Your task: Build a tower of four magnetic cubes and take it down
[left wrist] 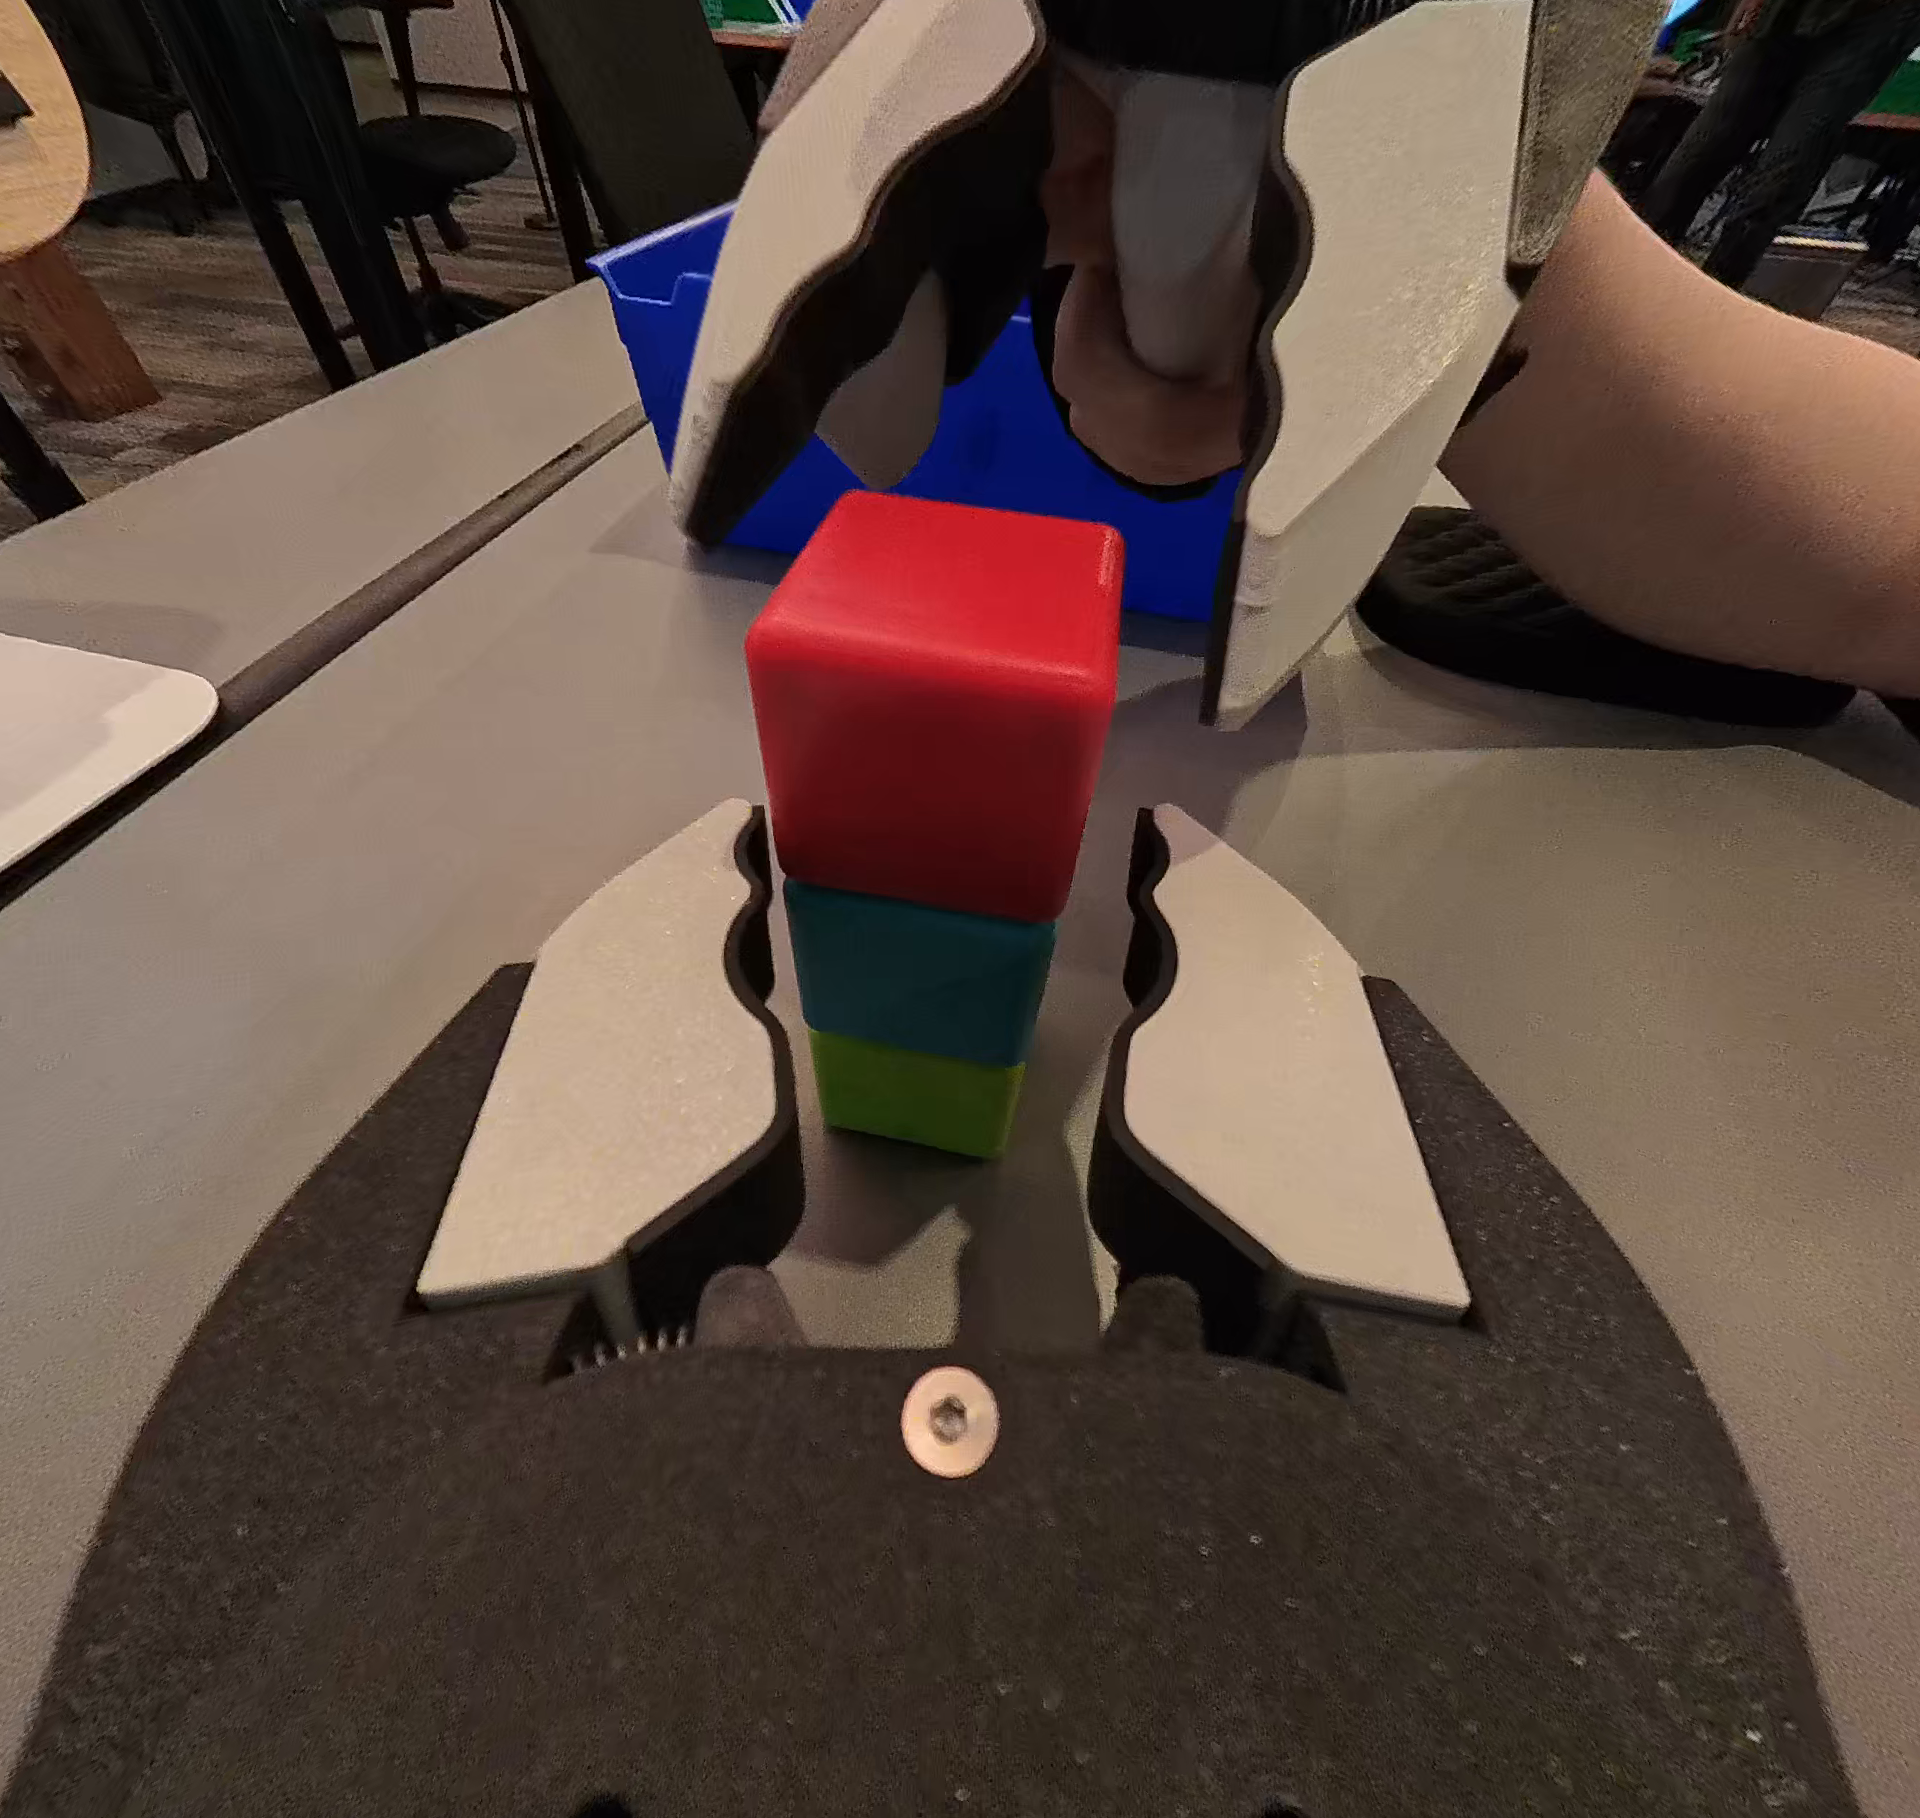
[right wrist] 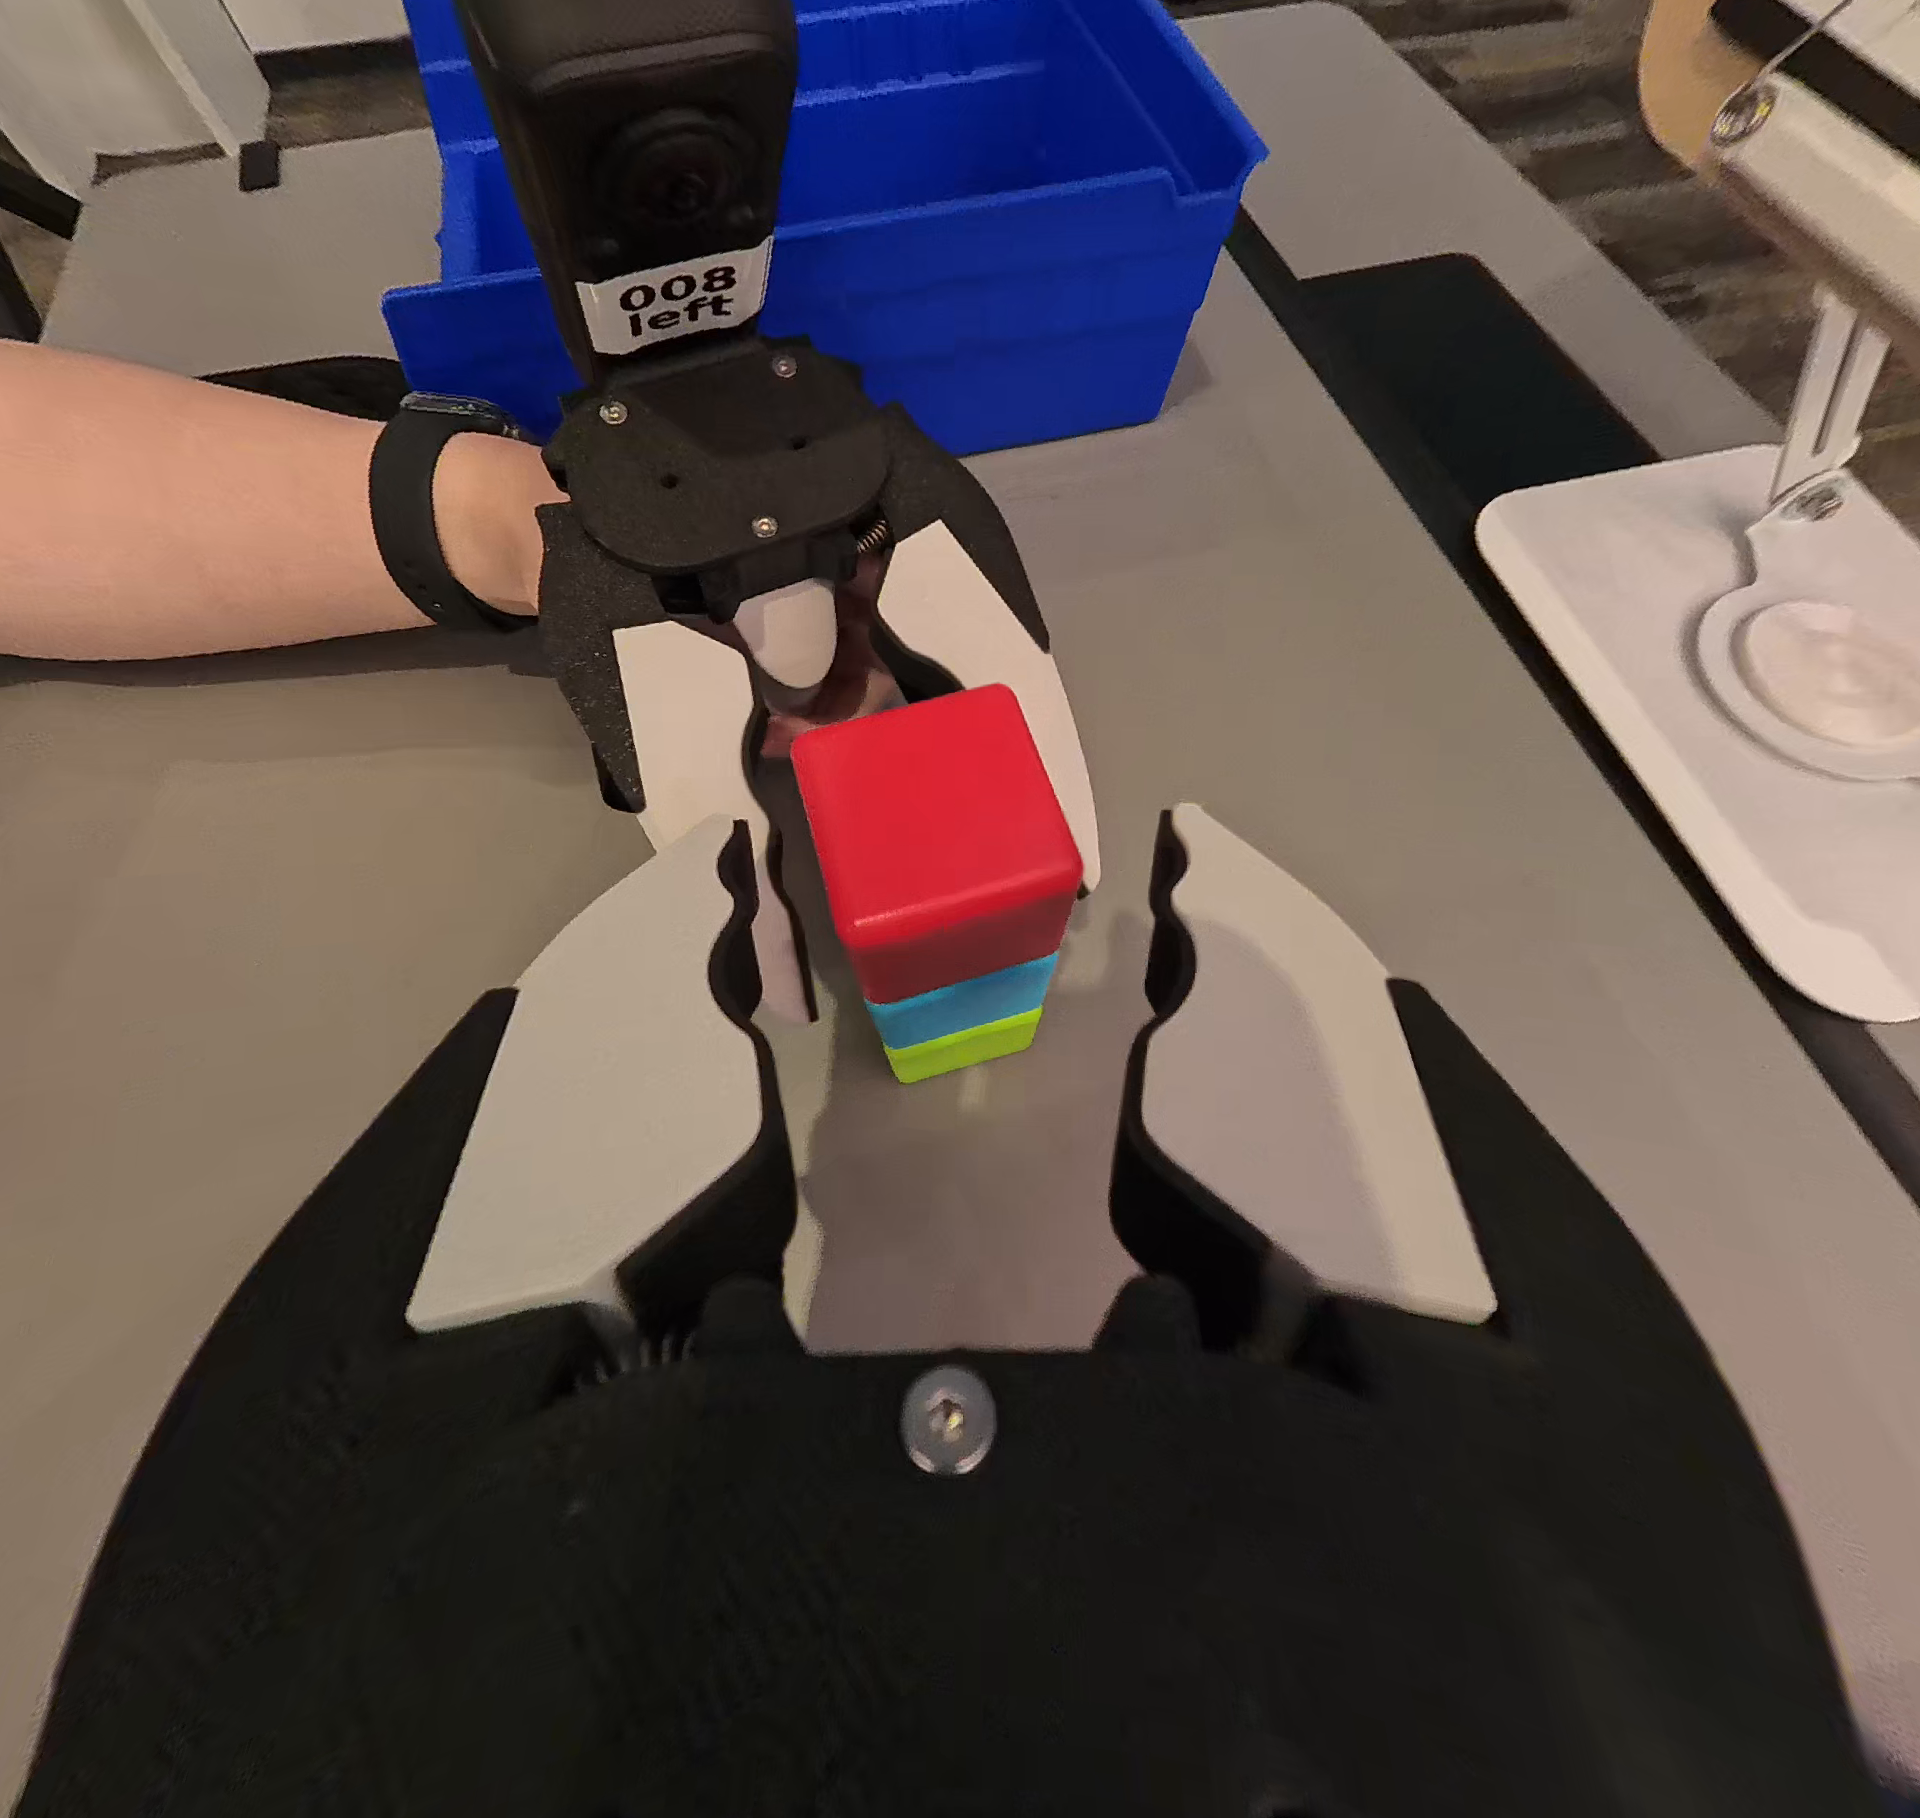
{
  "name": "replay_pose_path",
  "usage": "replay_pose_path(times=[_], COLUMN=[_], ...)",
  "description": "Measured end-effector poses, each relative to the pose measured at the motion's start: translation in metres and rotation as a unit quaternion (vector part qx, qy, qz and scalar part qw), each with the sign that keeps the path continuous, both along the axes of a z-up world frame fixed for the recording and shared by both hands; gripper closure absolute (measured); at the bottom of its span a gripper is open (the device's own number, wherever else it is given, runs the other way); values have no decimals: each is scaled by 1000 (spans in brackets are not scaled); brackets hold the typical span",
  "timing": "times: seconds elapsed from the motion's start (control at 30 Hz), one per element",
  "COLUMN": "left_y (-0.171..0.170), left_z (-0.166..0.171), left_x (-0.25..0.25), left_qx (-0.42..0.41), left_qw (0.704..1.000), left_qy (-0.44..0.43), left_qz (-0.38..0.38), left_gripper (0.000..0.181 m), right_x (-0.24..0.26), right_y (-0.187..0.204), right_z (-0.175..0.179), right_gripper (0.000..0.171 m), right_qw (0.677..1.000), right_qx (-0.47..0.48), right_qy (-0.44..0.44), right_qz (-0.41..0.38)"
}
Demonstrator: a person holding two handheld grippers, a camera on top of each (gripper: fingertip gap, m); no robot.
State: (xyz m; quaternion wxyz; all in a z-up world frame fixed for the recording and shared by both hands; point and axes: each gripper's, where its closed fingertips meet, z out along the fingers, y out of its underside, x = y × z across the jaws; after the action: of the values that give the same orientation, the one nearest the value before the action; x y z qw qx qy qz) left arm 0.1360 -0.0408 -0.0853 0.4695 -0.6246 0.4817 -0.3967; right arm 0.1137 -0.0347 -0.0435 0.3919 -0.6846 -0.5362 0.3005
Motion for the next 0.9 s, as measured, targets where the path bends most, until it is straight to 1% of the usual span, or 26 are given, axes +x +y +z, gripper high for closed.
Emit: replay_pose_path(times=[0.17,0.2,0.3,0.43,0.5,0.53,0.67,0.7,0.9], left_y=[0,0,1,1,1,2,0,0,-6], left_z=[-13,-14,-13,-15,-20,-21,-21,-21,-21], left_x=[0,0,0,0,1,2,4,3,4], left_qx=[1,1,-4,-5,-2,0,-2,-3,-5], left_qw=[999,999,999,998,997,997,997,997,996], left_qy=[48,51,48,57,72,77,77,76,76], left_qz=[0,0,2,-1,0,1,-10,-13,-36], left_gripper=[121,122,131,131,127,129,130,130,131], right_x=[-4,-4,-3,-3,-2,-2,-2,-3,-2], right_y=[-2,-1,0,2,2,2,-2,-4,-10], right_z=[-5,-7,-11,-16,-17,-17,-16,-16,-17], right_gripper=[99,99,100,101,102,103,110,117,119], right_qw=[1000,1000,1000,999,999,999,999,999,998], right_qx=[-26,-25,-25,-37,-38,-39,-48,-51,-33], right_qy=[2,-3,-9,-9,-7,-5,1,2,-9], right_qz=[-1,-2,-3,-5,-3,-2,14,21,44])
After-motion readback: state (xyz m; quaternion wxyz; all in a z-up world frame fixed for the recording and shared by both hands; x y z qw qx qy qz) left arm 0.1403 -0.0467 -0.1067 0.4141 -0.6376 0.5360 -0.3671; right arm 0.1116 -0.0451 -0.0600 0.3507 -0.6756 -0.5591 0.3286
